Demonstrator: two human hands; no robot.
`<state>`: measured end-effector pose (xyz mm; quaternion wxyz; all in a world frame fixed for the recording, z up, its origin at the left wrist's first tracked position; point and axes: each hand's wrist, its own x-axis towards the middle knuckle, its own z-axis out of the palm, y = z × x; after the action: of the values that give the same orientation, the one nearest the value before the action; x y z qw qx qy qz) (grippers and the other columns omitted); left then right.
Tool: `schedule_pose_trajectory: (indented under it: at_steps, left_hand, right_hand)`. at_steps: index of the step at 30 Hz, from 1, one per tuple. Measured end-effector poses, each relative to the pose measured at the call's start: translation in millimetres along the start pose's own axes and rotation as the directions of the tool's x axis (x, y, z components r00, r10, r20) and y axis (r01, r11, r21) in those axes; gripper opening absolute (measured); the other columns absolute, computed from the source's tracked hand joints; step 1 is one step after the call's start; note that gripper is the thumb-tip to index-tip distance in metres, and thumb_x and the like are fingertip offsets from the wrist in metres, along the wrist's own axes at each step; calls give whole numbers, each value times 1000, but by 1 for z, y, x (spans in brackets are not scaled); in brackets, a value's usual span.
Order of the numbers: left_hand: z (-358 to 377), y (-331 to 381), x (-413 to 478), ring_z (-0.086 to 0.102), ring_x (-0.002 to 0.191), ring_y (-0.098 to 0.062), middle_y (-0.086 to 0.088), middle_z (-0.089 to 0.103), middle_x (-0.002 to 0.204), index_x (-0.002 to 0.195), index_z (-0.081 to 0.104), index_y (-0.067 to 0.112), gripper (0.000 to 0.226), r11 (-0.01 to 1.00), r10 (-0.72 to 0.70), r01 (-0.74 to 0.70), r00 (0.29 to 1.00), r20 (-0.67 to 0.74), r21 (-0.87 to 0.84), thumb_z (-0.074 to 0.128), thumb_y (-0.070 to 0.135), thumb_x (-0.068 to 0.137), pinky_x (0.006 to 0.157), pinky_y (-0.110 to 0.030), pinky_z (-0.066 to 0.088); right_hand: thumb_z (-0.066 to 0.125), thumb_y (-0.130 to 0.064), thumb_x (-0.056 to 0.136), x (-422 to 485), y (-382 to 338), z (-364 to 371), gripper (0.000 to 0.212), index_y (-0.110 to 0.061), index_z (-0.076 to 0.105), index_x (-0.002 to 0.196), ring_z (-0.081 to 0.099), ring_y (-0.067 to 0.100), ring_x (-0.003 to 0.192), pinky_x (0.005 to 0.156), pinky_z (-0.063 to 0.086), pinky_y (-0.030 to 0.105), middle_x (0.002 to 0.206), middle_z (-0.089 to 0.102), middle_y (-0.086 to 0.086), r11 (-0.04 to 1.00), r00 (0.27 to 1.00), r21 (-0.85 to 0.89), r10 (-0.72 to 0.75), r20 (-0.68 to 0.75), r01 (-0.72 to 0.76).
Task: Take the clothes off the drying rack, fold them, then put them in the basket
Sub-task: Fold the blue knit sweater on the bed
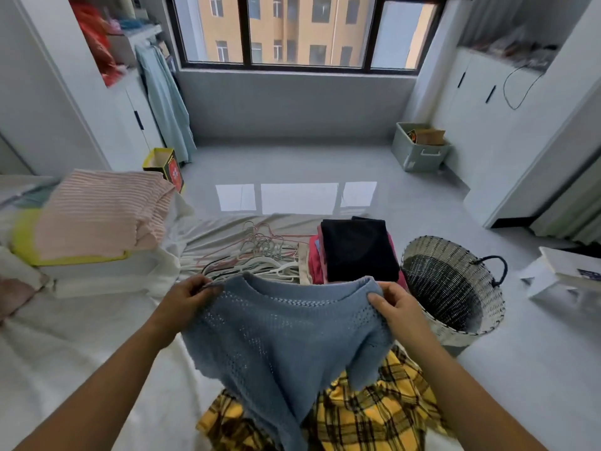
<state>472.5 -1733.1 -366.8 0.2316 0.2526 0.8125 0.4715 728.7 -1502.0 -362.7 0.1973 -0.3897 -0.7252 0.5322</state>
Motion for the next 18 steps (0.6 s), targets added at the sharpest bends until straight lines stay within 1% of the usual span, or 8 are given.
schedule_pose_trajectory:
  at_steps: [2,6,8,9,12,14,16,18]
  left_hand:
    - [-7,15,-16,52,75,-17,-9,62,79,85,65,5,9,999,37,-37,999,-10,1,62,13,88,68,-27,38]
    - [-22,43,-44,53,71,-15,-10,63,76,83,64,1,10,995,93,-93,996,-11,39,63,10,86,63,-17,39]
    - [-34,54,-56,54,72,-16,-14,65,78,83,66,1,9,992,112,-112,994,-9,62,64,10,85,65,-19,40]
    - [-39,58,-62,54,72,-17,-14,65,78,83,66,1,9,990,121,-120,993,-9,72,65,9,85,65,-22,39]
    - [-55,70,-79,50,69,-17,-12,59,71,80,64,-1,10,989,130,-127,991,-28,80,67,8,83,61,-22,34]
    - [-65,74,-89,49,70,-19,-18,58,73,78,64,-1,11,989,129,-125,991,-33,82,68,8,82,63,-27,33]
    - [-75,78,-99,48,71,-22,-25,57,75,75,64,0,11,987,126,-121,991,-43,102,69,9,81,64,-32,32]
    - [-82,81,-110,46,69,-22,-21,55,71,72,61,1,13,986,130,-124,990,-47,115,69,6,80,63,-32,31]
  right_hand:
    - [56,-12,93,-10,-13,-9,12,-16,58,103,59,12,92,78,49,25,98,62,-3,999,1000,13,-29,1,29]
    - [56,-14,93,-28,-37,-24,16,-14,58,109,59,15,96,81,50,27,103,63,0,998,998,10,-60,14,60]
    - [57,-16,93,-36,-51,-29,17,-16,58,110,59,15,97,86,49,29,104,63,0,997,997,9,-72,17,72]
    - [57,-17,92,-40,-58,-31,17,-17,58,109,59,14,96,86,49,29,103,63,-1,997,996,12,-83,20,82]
    - [56,-18,93,-53,-78,-36,15,-20,58,107,58,7,90,84,49,26,99,62,-6,992,992,31,-121,35,120]
    - [56,-18,93,-61,-91,-38,14,-20,57,107,57,3,87,77,49,18,97,62,-8,988,988,39,-149,35,147]
    - [55,-18,94,-69,-103,-39,13,-21,57,106,55,-3,82,64,44,7,93,60,-13,984,983,23,-177,45,176]
    - [55,-19,93,-77,-111,-39,13,-22,58,106,54,-5,79,60,42,5,92,60,-13,980,979,5,-199,50,199]
